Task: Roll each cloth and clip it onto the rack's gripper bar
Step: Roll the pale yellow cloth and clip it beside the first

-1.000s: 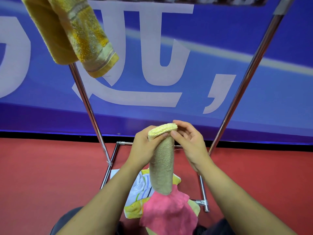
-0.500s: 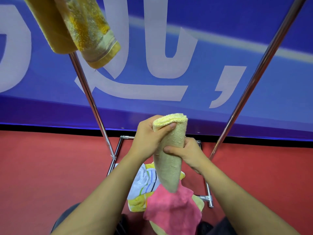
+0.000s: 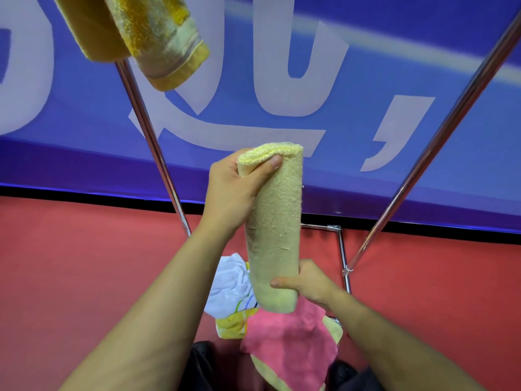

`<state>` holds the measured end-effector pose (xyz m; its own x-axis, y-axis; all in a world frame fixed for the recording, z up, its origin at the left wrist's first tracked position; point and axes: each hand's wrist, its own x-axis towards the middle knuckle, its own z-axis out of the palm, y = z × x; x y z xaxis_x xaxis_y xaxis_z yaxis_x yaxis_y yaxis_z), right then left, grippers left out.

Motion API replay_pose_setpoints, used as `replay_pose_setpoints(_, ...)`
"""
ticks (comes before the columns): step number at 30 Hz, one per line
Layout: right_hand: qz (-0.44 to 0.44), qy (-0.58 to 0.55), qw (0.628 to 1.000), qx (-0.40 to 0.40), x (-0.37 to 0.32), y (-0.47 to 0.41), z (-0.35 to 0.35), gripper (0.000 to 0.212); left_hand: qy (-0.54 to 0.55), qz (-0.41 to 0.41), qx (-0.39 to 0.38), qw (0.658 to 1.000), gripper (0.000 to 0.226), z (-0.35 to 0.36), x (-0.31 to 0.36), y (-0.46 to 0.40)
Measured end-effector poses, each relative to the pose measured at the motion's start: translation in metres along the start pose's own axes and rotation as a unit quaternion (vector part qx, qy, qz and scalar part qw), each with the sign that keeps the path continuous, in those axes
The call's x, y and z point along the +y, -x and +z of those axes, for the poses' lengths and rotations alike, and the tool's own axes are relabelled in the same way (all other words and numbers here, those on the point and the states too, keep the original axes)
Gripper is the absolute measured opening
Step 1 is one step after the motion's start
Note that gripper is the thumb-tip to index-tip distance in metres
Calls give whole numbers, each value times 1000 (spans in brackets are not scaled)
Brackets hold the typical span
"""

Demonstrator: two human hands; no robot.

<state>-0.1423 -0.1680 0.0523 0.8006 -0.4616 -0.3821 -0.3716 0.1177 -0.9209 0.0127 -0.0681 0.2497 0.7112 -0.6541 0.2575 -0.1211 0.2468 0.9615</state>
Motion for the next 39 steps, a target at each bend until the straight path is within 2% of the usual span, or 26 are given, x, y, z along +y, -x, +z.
replay_pose_setpoints(4, 4, 37, 999, -12, 3, 4, 0, 39, 7, -12, 10, 1000, 7, -2, 0, 0)
replay_pose_setpoints(8, -23, 12, 1000, -15, -16, 8, 7, 32, 11, -22, 6, 1000, 8, -2, -1, 3)
replay_pose_setpoints(11, -54, -13, 998, 14, -33, 10, 10, 41, -13, -23, -19, 999, 8, 3, -2, 8)
replay_pose_setpoints(14, -106, -23, 993, 48, -56, 16, 8, 41, -29, -19, -42, 999, 9, 7, -3, 12)
replay_pose_setpoints(17, -138, -30, 988, 57, -75, 24, 5, 27, -29, -19, -46, 998, 12, 10, -3, 12)
replay_pose_setpoints(20, -138, -12, 988, 64, -83, 33, 3, 14, -27, -17, -27, 999, 9, 5, -4, 8)
replay_pose_setpoints(24, -131, 32, 990, 50, -90, 42, -2, 14, -32, -40, 31, 998, 13, -14, -19, -3)
replay_pose_setpoints(26, -152, 37, 987, 23, -98, 48, -3, 32, -43, -56, 54, 996, 15, -19, -29, -5)
replay_pose_setpoints(29, -189, 52, 981, -17, -106, 53, -5, 82, -40, -104, 80, 991, 12, -24, -42, -6)
replay_pose_setpoints(31, -187, 57, 980, -34, -114, 57, -5, 94, -1, -167, 98, 981, 11, -27, -52, -9)
replay_pose_setpoints(35, -228, 123, 965, -44, -130, 69, -2, 78, 31, -292, 90, 952, 23, -32, -67, -7)
replay_pose_setpoints(39, -213, 97, 971, -57, -138, 80, 1, 47, 13, -329, 62, 942, 23, -27, -70, 0)
